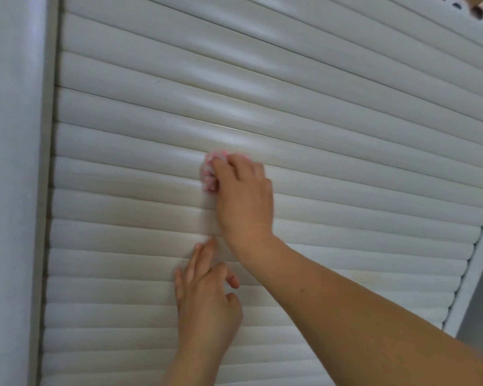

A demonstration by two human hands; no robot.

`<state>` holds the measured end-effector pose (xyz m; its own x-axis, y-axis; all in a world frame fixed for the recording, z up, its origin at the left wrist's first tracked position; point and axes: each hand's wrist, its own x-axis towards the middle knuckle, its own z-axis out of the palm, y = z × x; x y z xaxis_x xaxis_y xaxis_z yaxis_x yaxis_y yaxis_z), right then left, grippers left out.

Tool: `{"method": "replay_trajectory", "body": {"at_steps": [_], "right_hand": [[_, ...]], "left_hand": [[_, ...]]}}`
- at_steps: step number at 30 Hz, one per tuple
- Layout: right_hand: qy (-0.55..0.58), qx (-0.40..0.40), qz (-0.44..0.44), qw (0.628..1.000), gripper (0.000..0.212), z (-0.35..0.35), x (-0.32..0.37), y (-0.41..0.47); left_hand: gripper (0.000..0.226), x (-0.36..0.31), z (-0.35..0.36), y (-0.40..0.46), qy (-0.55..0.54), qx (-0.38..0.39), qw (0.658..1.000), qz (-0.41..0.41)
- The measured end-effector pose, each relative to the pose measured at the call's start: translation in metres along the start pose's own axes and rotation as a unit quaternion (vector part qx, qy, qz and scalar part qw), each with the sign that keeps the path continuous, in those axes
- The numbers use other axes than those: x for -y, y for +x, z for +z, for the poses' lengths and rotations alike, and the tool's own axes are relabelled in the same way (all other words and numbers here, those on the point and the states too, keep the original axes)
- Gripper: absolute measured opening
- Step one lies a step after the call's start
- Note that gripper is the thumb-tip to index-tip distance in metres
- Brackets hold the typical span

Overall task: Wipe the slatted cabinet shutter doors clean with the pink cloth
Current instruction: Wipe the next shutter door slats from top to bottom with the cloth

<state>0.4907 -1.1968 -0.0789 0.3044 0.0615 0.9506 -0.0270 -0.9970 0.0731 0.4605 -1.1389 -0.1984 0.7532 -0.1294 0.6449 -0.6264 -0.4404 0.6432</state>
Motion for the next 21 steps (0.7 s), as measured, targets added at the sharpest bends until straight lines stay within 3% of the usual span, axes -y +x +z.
{"method": "replay_trajectory", "body": {"at_steps": [4,9,13,17,21], "right_hand": [[-0.037,0.025,-0.067,0.997,0.048,-0.003,0.02,0.013],[-0.078,0.03,-0.094,0.992,0.041,-0.012,-0.024,0.014],[-0.091,0.052,-0.035,0.994,0.033,-0.026,-0.071,0.001],[-0.096,0.088,0.098,0.987,0.041,-0.046,-0.11,-0.011],[-0.05,0.057,0.171,0.982,0.04,-0.043,-0.097,-0.011]], "left_hand": [[0.037,-0.003,0.001,-0.001,0.015,-0.01,1.0,-0.018],[0.041,-0.004,0.0,-0.004,0.003,-0.011,1.0,-0.011],[0.04,-0.007,-0.004,-0.005,-0.002,-0.001,1.0,-0.019],[0.032,-0.008,-0.011,-0.001,0.004,0.015,0.999,-0.039],[0.035,-0.014,-0.017,0.001,-0.021,0.032,0.997,-0.06]]}}
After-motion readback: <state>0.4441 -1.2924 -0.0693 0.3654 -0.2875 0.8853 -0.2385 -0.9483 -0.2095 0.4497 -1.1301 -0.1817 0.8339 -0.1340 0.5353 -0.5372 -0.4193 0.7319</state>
